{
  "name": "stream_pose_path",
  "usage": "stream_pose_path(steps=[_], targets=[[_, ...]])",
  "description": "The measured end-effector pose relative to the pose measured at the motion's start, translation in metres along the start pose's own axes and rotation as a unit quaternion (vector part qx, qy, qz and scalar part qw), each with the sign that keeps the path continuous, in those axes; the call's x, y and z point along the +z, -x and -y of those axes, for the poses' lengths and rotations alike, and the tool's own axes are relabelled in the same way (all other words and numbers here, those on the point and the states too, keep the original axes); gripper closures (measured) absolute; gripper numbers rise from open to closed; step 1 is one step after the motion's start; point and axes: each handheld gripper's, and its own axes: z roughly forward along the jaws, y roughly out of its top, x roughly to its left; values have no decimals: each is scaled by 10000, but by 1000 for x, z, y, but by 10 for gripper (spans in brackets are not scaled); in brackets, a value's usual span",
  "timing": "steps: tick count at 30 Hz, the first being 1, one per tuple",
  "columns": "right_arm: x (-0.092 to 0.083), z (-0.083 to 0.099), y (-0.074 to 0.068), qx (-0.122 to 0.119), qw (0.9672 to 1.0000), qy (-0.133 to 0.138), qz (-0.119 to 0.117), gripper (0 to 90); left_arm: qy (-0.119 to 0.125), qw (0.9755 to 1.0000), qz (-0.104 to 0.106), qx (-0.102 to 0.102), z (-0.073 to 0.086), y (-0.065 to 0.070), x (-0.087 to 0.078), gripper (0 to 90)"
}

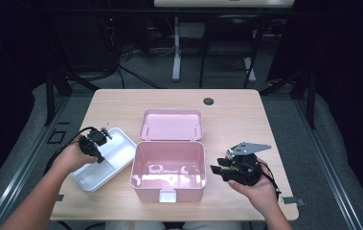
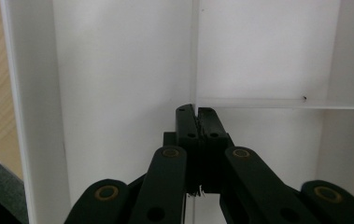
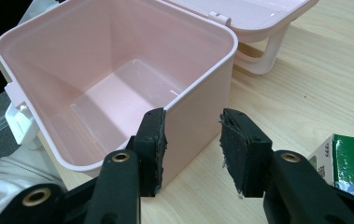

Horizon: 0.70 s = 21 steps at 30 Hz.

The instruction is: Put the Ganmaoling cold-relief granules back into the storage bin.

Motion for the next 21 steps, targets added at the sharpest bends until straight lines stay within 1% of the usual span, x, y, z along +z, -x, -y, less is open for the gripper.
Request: stream_pose_path(steps=[5, 6, 7, 8, 9, 13, 16, 20, 21], targets=[[1, 0, 0, -19, 10000, -26, 1, 597, -18, 9999, 22, -97, 2, -1, 10, 895], [1, 0, 0, -19, 10000, -26, 1, 597, -18, 9999, 22, -97, 2, -1, 10, 895], [1, 0, 0, -22, 10000, -26, -4, 597, 9, 9999, 51, -133, 2, 0, 14, 895], [1, 0, 0, -22, 10000, -26, -4, 597, 9, 9999, 51, -133, 2, 0, 14, 895], [1, 0, -1, -9, 10000, -27, -14, 595, 45, 9998, 94, -140, 3, 0, 18, 895], [2, 0, 0, 1, 10000, -19, -34, 590, 122, 9996, 187, -197, 4, -2, 25, 894], [1, -1, 1, 21, 10000, 1, -44, 587, 176, 9993, 188, -257, 7, -3, 28, 894], [0, 0, 3, 14, 10000, 11, -19, 581, 202, 9992, 209, -281, 11, -6, 32, 891], [0, 0, 3, 14, 10000, 3, -16, 580, 269, 9988, 243, -338, 13, -6, 32, 890]])
